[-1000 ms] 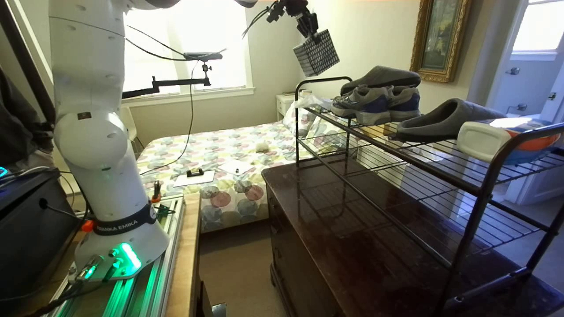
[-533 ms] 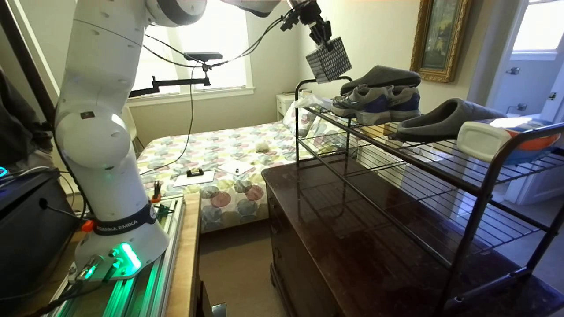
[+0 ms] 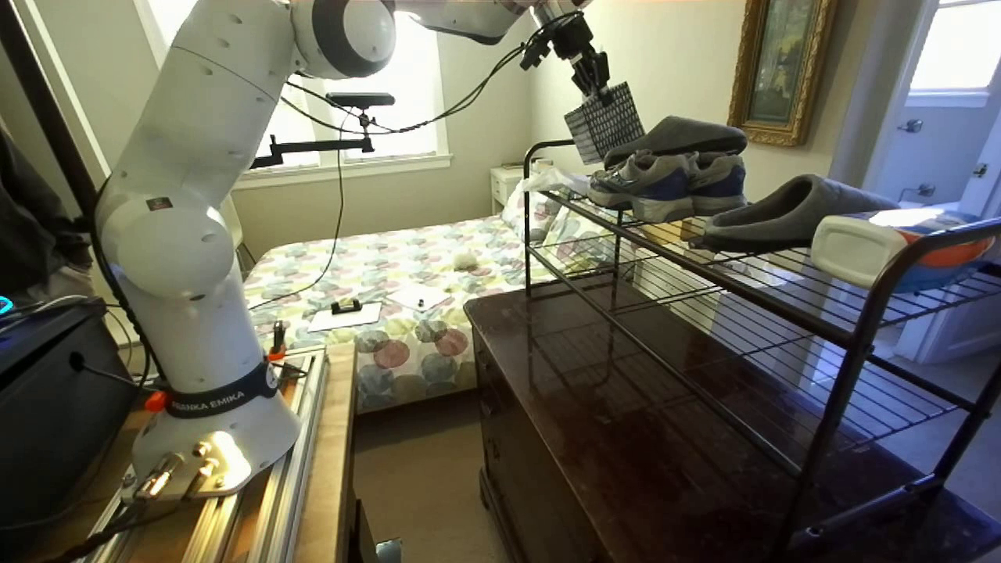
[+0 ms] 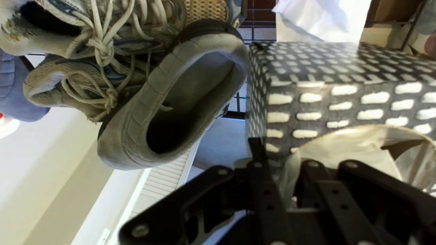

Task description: Put the tissue dispenser on the rack

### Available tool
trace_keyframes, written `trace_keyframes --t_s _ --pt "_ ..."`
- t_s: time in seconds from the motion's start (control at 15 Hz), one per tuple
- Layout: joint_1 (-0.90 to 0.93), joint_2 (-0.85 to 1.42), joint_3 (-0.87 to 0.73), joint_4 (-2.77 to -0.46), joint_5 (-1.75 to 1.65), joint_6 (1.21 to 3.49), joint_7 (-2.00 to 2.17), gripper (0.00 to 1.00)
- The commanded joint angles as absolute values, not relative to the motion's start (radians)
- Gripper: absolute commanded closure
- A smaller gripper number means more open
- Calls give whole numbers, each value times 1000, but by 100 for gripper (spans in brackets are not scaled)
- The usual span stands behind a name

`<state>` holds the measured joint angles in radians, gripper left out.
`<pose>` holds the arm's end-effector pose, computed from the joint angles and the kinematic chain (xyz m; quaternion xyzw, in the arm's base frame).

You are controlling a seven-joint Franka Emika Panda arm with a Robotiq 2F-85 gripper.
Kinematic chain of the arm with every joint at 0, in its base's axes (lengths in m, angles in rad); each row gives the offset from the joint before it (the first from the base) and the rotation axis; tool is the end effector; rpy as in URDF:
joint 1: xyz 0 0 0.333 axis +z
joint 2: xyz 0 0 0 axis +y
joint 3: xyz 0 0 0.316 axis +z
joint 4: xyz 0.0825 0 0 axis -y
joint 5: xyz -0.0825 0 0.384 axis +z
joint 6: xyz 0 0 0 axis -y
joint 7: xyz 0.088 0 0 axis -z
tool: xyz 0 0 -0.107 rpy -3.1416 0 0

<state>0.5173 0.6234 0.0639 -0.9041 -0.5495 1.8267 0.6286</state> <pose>0.6565 0.3589 0.5751 0.9569 -0.0024 0.2613 0.1267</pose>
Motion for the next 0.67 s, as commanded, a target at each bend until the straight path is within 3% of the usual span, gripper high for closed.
trace_keyframes --t_s 0.0,0.6 --pt "545 709 30 -750 -508 1727 601 98" --pt "568 809 20 -572 -389 1662 612 98"
